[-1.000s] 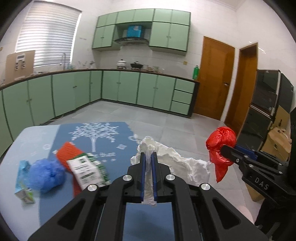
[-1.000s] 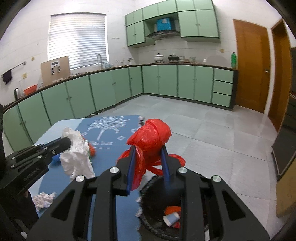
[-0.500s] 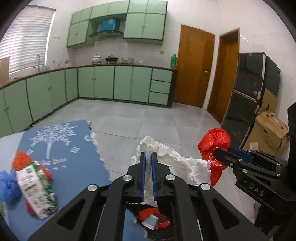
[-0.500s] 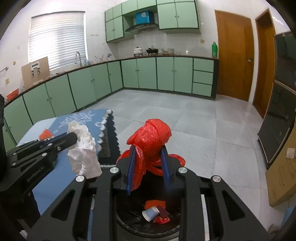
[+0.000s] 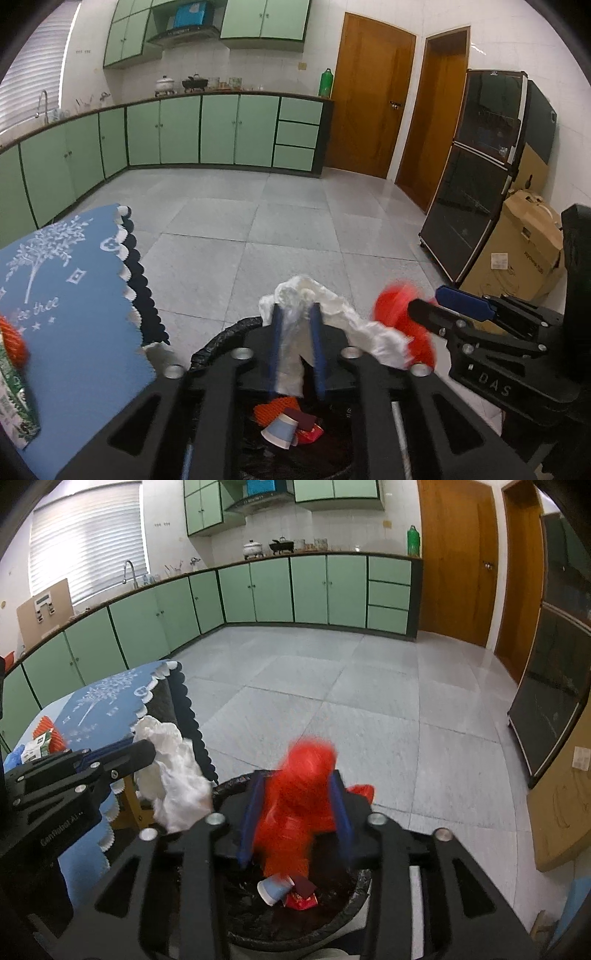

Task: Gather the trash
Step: 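Carry tissues and red bag over the black bin and open both tools to drop them, then move back to the table and grasp the crumpled tissue with the left tool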

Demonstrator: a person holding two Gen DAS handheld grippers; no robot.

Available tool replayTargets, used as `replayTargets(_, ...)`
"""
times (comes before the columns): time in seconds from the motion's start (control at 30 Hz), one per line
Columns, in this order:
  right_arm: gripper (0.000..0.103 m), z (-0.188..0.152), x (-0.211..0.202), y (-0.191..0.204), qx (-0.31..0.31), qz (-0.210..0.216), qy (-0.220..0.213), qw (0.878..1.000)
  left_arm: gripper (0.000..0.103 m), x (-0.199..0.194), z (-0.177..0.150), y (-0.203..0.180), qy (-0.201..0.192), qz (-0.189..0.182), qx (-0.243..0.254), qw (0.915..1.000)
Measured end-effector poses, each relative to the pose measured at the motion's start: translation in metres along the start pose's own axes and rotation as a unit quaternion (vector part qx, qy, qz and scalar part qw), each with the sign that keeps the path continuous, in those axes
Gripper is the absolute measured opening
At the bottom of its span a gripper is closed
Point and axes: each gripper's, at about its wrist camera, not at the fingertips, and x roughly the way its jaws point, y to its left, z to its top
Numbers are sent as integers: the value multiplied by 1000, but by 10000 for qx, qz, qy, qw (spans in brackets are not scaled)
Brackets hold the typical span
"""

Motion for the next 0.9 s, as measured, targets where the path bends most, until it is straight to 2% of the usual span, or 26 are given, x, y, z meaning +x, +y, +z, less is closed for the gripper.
replayTargets(0.03,51,0,0,-1,13,-4,-3,10000,34,0,0,1,-9,14,4,10000)
replayTargets(0.1,52,-1,0,-4,39,-32,5,10000,37,-2,1,2,-46,53,3,10000)
replayTargets(0.17,66,0,-2,-6,103,-74,-29,9999,39,-6,3,6,-54,58,-50,10000)
replayTargets(0.2,70,1,-3,-7,135,-108,-56,9998,42,-8,4,8,-74,75,-65,9999)
replayTargets(0.27,88,1,-10,-7,217,-177,-119,9995,48,-19,6,13,-165,147,-66,9997)
replayTargets(0.3,92,1,-13,-8,275,-203,-150,9993,53,-23,7,16,-193,177,-67,9996)
replayTargets(0.33,93,1,-17,-8,342,-193,-172,9991,59,-29,8,19,-229,218,-80,9995)
replayTargets(0.5,93,6,-39,7,456,-56,-324,9984,66,-69,6,39,-372,444,-188,9981)
replayTargets(0.67,93,7,-67,45,166,217,-640,9976,67,-119,-15,65,-417,747,-301,9959)
replayTargets(0.9,93,-1,-90,108,-50,725,-775,9943,67,-182,-60,109,-287,1345,-663,9883)
